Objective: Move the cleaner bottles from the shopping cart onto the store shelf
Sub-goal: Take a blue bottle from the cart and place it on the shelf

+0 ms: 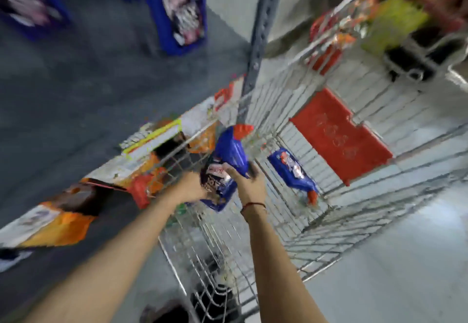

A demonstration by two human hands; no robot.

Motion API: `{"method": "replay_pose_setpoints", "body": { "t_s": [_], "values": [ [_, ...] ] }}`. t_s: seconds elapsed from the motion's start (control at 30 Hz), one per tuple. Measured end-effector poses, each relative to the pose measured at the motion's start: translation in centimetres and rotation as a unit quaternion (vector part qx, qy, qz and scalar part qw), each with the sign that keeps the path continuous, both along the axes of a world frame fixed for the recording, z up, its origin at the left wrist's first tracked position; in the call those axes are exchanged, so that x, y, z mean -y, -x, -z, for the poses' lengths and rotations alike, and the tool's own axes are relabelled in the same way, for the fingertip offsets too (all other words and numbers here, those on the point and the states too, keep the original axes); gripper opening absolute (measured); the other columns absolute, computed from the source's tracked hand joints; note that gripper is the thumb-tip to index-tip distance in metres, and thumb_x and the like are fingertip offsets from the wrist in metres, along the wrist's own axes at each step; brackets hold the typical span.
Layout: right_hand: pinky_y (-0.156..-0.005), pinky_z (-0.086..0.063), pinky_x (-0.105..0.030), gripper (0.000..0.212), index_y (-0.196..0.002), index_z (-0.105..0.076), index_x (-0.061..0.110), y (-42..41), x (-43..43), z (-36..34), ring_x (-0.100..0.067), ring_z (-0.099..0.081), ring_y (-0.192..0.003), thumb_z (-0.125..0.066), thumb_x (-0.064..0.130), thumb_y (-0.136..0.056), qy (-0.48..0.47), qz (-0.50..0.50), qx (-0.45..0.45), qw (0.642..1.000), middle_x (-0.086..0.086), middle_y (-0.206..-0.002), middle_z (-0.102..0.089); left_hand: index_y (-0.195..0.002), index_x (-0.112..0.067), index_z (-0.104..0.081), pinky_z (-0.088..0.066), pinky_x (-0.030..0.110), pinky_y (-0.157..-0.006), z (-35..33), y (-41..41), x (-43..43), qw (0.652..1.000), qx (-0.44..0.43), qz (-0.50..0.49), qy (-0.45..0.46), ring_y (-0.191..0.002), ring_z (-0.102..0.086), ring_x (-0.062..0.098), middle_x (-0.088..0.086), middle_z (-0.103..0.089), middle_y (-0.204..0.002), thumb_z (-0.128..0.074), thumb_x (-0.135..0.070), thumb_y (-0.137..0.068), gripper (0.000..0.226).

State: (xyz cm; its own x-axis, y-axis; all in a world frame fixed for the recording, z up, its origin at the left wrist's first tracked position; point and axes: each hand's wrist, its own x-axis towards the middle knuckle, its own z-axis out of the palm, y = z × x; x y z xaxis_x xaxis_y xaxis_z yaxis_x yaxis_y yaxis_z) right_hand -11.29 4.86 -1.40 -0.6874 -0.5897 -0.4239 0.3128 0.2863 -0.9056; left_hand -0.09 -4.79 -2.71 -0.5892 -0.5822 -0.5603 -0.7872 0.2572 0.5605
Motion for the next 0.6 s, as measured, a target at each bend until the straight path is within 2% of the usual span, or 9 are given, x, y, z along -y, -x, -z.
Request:
{"method": "replay_pose_setpoints", "body": {
  "t_s": [0.03,0.1,0.17,0.23,0.3,0.4,0.5,0.57,0.6],
  "values": [
    [-0.061,-0.051,-0.015,0.026,-0.084,-0.063,0.012,-0.2,0.3,-1.8,0.000,-0.062,-0.062,-0.079,0.002,-0.066,0.028,-0.030,-0.014,0.999,-0.004,-0.079,-0.068,-0.111,-0.010,-0.060,-0.048,0.017,-0.074,-2.2,-1.0,0.0,0.998,-0.050,-0.025,-0.020,-0.095,-0.062,0.017,0.007,-0.066,-0.105,-0.086,-0.037,-0.055,0.067],
    [-0.061,-0.050,-0.013,0.031,-0.087,-0.067,0.010,-1.5,1.3,-7.1,0.000,-0.061,-0.064,-0.082,0.005,-0.060,0.089,-0.087,-0.068,0.990,0.001,-0.076,-0.071,-0.105,-0.008,-0.061,-0.046,0.013,-0.068,-6.6,-3.2,-0.3,0.985,-0.154,-0.082,-0.013,-0.085,-0.062,0.004,0.005,-0.069,-0.101,-0.079,-0.044,-0.052,0.067],
    [-0.061,-0.049,-0.011,0.033,-0.082,-0.066,0.018,-2.7,2.0,-11.2,0.004,-0.060,-0.063,-0.080,-0.003,-0.061,0.151,-0.123,-0.090,0.977,0.014,-0.065,-0.071,-0.102,-0.007,-0.060,-0.050,0.011,-0.068,-9.9,-5.5,-0.4,0.958,-0.234,-0.160,-0.028,-0.081,-0.060,-0.002,-0.002,-0.069,-0.091,-0.082,-0.027,-0.055,0.056],
    [-0.061,-0.049,-0.010,0.037,-0.082,-0.064,0.020,-4.6,3.0,-15.9,0.008,-0.060,-0.063,-0.075,-0.010,-0.064,0.209,-0.156,-0.100,0.960,0.020,-0.063,-0.071,-0.097,-0.012,-0.062,-0.047,0.005,-0.060,-13.1,-8.1,-0.3,0.940,-0.272,-0.206,-0.013,-0.069,-0.060,-0.008,-0.018,-0.067,-0.075,-0.083,-0.004,-0.060,0.044],
    [-0.064,-0.050,-0.011,0.036,-0.087,-0.064,0.020,-6.5,4.3,-19.6,0.006,-0.061,-0.067,-0.076,-0.003,-0.061,0.257,-0.195,-0.105,0.941,0.020,-0.069,-0.072,-0.086,-0.026,-0.062,-0.046,0.004,-0.058,-16.1,-10.6,-0.1,0.926,-0.301,-0.221,0.046,-0.059,-0.057,-0.016,-0.025,-0.065,-0.065,-0.085,-0.009,-0.057,0.040],
    [-0.067,-0.051,-0.011,0.042,-0.091,-0.061,0.022,-10.1,6.9,-24.0,0.007,-0.062,-0.072,-0.077,-0.001,-0.060,0.305,-0.275,-0.128,0.903,0.021,-0.074,-0.072,-0.082,-0.031,-0.062,-0.049,0.012,-0.061,-20.7,-14.9,0.7,0.883,-0.351,-0.290,0.112,-0.062,-0.059,-0.013,-0.022,-0.066,-0.070,-0.088,-0.030,-0.048,0.043],
    [-0.071,-0.052,-0.012,0.044,-0.095,-0.057,0.026,-14.6,9.6,-26.1,0.009,-0.062,-0.076,-0.075,-0.002,-0.066,0.298,-0.369,-0.150,0.868,0.024,-0.078,-0.072,-0.087,-0.014,-0.068,-0.052,0.028,-0.067,-23.4,-20.4,1.5,0.847,-0.340,-0.350,0.209,-0.072,-0.067,0.003,-0.005,-0.071,-0.077,-0.080,-0.060,-0.038,0.069],
    [-0.074,-0.053,-0.013,0.044,-0.095,-0.056,0.027,-17.0,11.0,-26.2,0.009,-0.063,-0.078,-0.076,0.001,-0.066,0.280,-0.409,-0.171,0.851,0.019,-0.081,-0.071,-0.090,-0.010,-0.067,-0.053,0.036,-0.071,-23.6,-23.1,2.0,0.835,-0.328,-0.371,0.241,-0.077,-0.070,0.017,0.008,-0.074,-0.083,-0.082,-0.056,-0.043,0.067],
    [-0.073,-0.053,-0.013,0.041,-0.095,-0.056,0.024,-18.9,11.8,-26.4,0.008,-0.063,-0.076,-0.076,0.001,-0.068,0.284,-0.426,-0.178,0.840,0.016,-0.085,-0.070,-0.088,-0.010,-0.066,-0.053,0.035,-0.068,-23.7,-25.3,2.2,0.829,-0.314,-0.386,0.257,-0.073,-0.069,0.013,0.008,-0.074,-0.080,-0.085,-0.047,-0.048,0.058]
  ]
}}
